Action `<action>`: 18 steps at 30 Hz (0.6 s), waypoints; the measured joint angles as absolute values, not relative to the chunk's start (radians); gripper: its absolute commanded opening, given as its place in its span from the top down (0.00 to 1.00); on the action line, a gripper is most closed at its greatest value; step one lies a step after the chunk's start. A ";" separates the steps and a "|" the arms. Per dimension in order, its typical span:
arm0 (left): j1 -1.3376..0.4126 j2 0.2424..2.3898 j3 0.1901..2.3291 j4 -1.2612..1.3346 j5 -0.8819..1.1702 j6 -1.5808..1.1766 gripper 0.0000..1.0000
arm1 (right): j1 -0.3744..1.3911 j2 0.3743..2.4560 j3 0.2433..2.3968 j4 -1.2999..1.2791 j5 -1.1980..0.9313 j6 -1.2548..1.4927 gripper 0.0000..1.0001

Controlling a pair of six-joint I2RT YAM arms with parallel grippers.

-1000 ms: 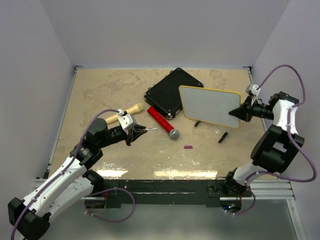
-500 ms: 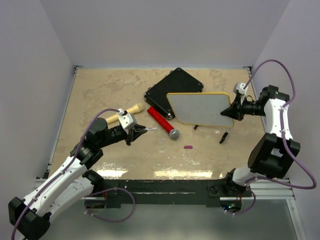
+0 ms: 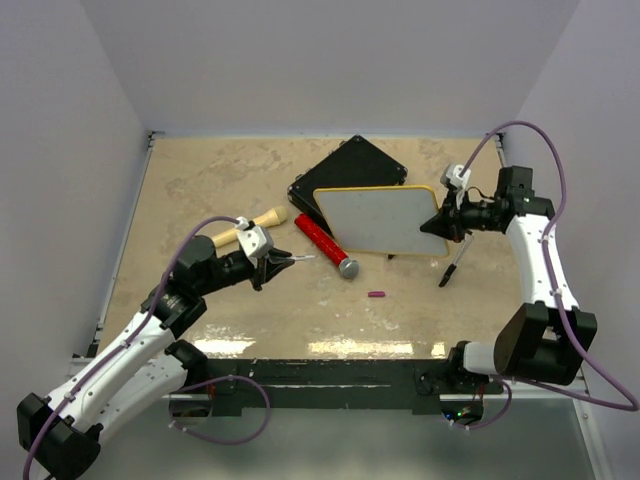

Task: Write a sentence on the whiteboard
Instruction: Write with the whiteboard marker without the cap on the whiteboard.

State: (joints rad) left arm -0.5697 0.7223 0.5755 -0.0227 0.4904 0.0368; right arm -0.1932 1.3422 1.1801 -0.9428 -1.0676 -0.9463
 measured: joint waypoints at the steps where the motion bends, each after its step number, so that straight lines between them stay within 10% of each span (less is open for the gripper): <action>1: -0.569 0.723 0.575 -0.023 0.488 0.036 1.00 | -0.191 1.334 1.169 -0.919 -1.063 -0.921 1.00; 18: -0.563 0.724 0.574 0.004 0.394 -0.084 1.00 | -0.047 1.267 1.073 -0.513 -0.977 -0.461 1.00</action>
